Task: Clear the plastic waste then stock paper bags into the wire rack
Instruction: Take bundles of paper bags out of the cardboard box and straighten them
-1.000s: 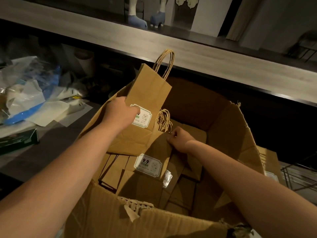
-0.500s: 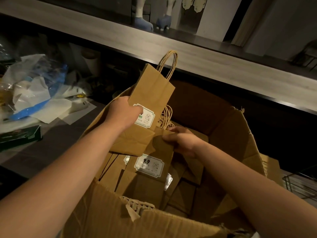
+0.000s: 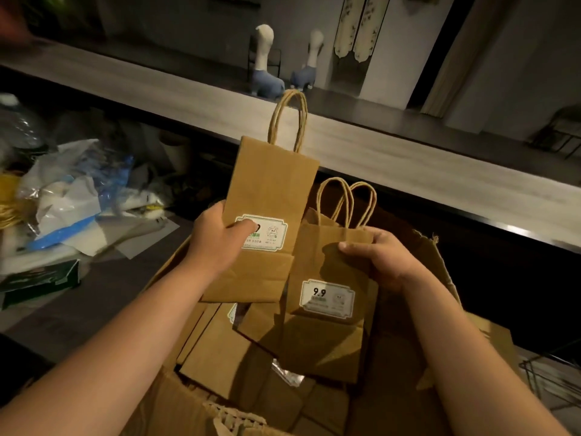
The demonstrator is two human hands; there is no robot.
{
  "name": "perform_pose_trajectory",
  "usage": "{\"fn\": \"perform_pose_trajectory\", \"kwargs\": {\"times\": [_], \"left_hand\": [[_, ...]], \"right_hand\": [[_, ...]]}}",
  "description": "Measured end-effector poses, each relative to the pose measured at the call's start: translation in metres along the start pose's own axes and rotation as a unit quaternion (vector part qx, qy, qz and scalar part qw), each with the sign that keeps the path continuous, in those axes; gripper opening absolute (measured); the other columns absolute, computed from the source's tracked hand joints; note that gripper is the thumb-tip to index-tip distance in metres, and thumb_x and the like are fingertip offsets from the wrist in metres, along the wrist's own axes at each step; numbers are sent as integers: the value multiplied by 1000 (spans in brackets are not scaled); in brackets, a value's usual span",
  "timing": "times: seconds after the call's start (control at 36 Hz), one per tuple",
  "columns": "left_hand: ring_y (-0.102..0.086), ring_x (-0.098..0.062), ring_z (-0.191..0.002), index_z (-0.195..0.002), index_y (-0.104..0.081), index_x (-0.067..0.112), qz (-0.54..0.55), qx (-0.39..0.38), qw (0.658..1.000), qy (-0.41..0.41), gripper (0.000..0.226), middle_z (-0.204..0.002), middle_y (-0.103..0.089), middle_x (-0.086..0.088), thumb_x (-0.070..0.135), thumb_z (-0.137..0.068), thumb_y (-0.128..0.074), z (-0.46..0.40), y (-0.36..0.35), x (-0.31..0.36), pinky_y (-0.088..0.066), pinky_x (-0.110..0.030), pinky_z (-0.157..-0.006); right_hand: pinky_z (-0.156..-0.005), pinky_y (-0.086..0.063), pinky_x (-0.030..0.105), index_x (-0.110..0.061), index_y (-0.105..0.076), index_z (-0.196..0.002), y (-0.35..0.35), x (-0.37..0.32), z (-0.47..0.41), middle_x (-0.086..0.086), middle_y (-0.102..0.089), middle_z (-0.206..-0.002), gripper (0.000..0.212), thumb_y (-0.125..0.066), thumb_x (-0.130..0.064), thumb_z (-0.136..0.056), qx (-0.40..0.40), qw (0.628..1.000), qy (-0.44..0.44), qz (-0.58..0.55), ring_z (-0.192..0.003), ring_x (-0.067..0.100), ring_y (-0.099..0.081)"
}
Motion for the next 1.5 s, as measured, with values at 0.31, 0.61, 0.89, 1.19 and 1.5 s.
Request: {"fn": "perform_pose_trajectory", "kwargs": {"times": [0.31, 0.61, 0.89, 1.19, 1.5], "left_hand": [[-60, 3, -82, -90, -59, 32, 23, -19, 999, 12, 25, -91, -65, 14, 8, -90, -56, 0, -5, -2, -45, -6, -53], [-68, -20, -97, -101, -63, 30, 62, -42, 996, 56, 19, -102, -71, -2, 14, -90, -63, -5, -3, -18, -56, -47, -85], [-68, -22, -100, -109, -62, 32, 83, -87, 986, 117, 24, -104, -73, 0, 19, -90, -65, -9, -10, -32, -53, -51, -90], [-64, -26, -103, -111, -58, 17, 141, -59, 978, 143, 22, -104, -69, -8, 6, -92, -56, -13, -16, -36, -51, -42, -88], [-56, -29, -121, -127, -54, 12, 219, -254, 925, 177, 33, -121, -66, -11, 15, -100, -35, 10, -40, -25, -40, -49, -104]], "right_hand": [[-64, -57, 24, -13, -60, -89, 10, -17, 10, 4, -69, -87, 20, -77, -11, -80, 98, 981, 165, -9, -81, 15, -71], [-72, -57, 34, -16, -60, -92, 25, -25, 15, 0, -70, -86, 22, -68, -15, -72, 16, 951, 198, -236, -84, 17, -69], [-70, -57, 28, -16, -63, -91, 32, -22, 17, -1, -71, -84, 19, -77, -17, -79, 65, 959, 244, -129, -83, 16, -69], [-81, -57, 39, -27, -70, -81, 17, -20, 12, 3, -70, -91, 16, -81, -27, -69, -61, 956, 228, -173, -90, 21, -68], [-81, -57, 37, -19, -60, -108, -29, -15, 10, 2, -68, -107, 25, -71, -23, -86, 33, 971, 210, -108, -98, 17, -68]]}}
Point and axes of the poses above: each hand's wrist, its own z-axis away from the middle knuckle, its own y-axis out of the back of the hand, x = y × z, the point moved 2 cm from there along -z, towards the middle knuckle
